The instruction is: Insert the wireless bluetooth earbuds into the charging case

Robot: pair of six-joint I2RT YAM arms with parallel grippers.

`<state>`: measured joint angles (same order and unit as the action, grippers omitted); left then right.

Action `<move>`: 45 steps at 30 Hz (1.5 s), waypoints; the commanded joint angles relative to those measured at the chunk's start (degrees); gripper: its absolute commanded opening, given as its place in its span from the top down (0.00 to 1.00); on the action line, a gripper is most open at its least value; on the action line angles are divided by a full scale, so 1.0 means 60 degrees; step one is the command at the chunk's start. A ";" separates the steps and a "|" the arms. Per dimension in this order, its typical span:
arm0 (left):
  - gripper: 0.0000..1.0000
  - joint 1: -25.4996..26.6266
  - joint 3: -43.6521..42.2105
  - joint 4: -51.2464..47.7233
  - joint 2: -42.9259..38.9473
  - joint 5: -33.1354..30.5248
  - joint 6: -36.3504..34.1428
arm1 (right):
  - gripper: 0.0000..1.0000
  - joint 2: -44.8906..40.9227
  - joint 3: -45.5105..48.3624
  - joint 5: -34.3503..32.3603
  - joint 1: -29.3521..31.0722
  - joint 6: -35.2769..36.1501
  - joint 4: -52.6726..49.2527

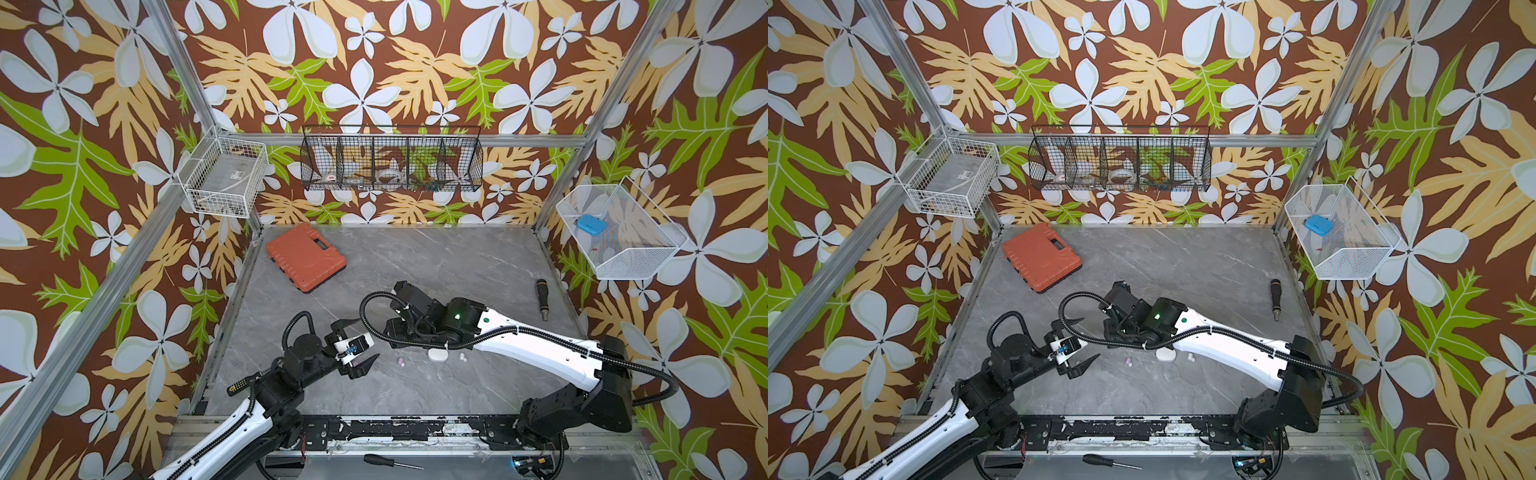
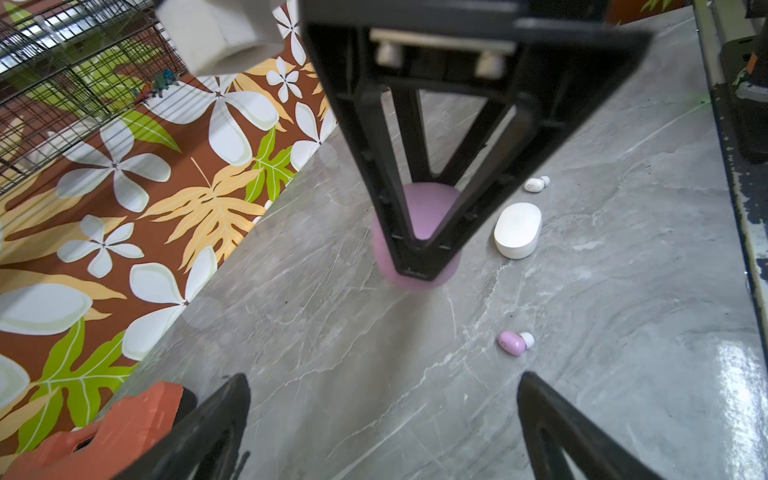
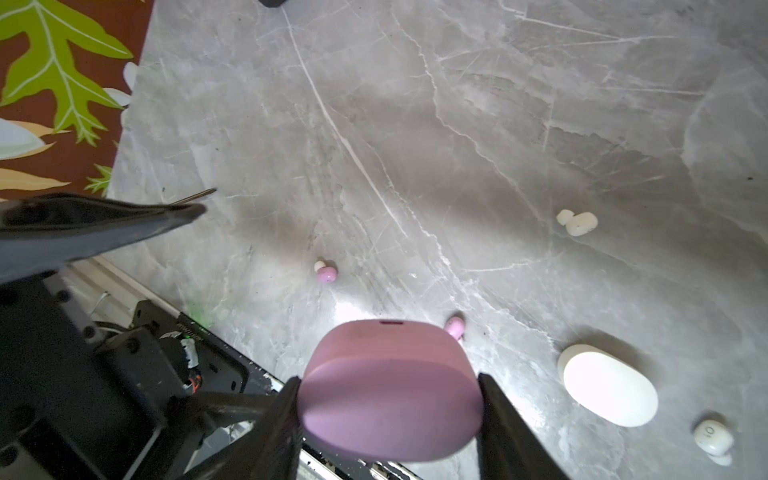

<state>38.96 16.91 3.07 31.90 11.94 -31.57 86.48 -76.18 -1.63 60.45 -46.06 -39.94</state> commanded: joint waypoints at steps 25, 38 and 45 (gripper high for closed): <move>0.25 0.0135 0.0480 0.1684 0.1855 0.1359 0.0210 | 0.47 -0.0599 0.0751 0.0932 0.0280 0.0309 0.1647; 0.38 0.0142 0.0383 0.1861 0.1700 0.1378 0.0282 | 0.48 -0.0840 0.0949 0.0848 0.0376 0.0231 0.1970; 0.44 0.0142 0.0383 0.1886 0.1657 0.1377 0.0281 | 0.48 -0.0828 0.0942 0.0874 0.0432 0.0248 0.2072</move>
<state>39.70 19.22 12.62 42.00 19.73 -30.22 81.69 -70.32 4.19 62.94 -44.58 -29.10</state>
